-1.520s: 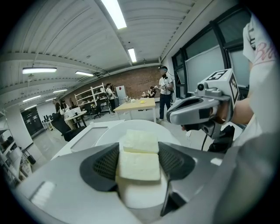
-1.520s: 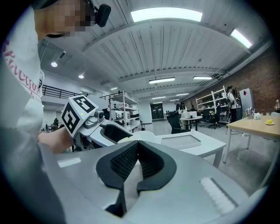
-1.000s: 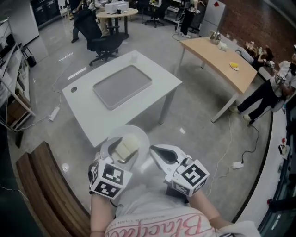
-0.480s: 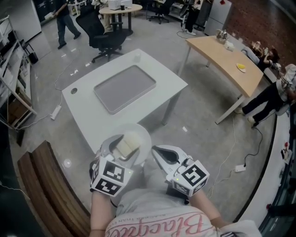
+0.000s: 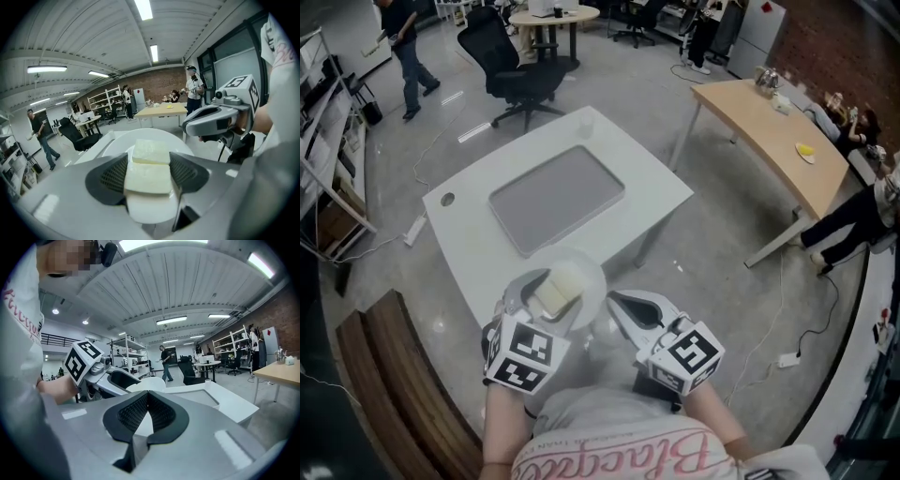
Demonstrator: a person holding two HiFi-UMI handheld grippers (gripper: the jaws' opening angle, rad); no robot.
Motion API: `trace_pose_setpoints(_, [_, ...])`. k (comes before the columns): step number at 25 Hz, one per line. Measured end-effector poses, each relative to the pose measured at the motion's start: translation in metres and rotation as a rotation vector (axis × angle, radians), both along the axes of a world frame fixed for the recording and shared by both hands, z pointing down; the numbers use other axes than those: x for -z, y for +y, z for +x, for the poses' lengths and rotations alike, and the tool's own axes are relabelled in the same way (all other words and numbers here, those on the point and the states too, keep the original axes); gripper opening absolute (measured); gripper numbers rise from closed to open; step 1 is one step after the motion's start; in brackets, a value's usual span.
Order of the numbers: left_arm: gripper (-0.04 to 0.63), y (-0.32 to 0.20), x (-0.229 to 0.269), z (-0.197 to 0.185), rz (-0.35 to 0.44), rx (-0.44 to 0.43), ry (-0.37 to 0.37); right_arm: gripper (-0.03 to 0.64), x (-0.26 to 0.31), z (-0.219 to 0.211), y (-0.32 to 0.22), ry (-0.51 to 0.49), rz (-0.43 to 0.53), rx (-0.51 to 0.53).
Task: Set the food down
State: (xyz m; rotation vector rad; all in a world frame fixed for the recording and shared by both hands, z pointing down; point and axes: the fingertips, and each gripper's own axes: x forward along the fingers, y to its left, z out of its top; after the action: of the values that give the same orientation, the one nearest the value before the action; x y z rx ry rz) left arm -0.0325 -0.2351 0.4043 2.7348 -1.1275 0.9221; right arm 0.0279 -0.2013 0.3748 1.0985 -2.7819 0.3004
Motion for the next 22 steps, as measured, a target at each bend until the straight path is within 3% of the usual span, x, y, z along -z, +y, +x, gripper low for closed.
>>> trace_pose_setpoints(12, [0.276,-0.111,-0.018,0.006,-0.039,0.095,-0.012,0.002,0.006,0.004,-0.111,0.011,-0.003,0.098])
trace_pose_setpoints(22, [0.276,-0.179,-0.043,-0.004,-0.070,0.196,-0.013,0.002,-0.006,-0.004,-0.171,0.018,-0.021,0.192])
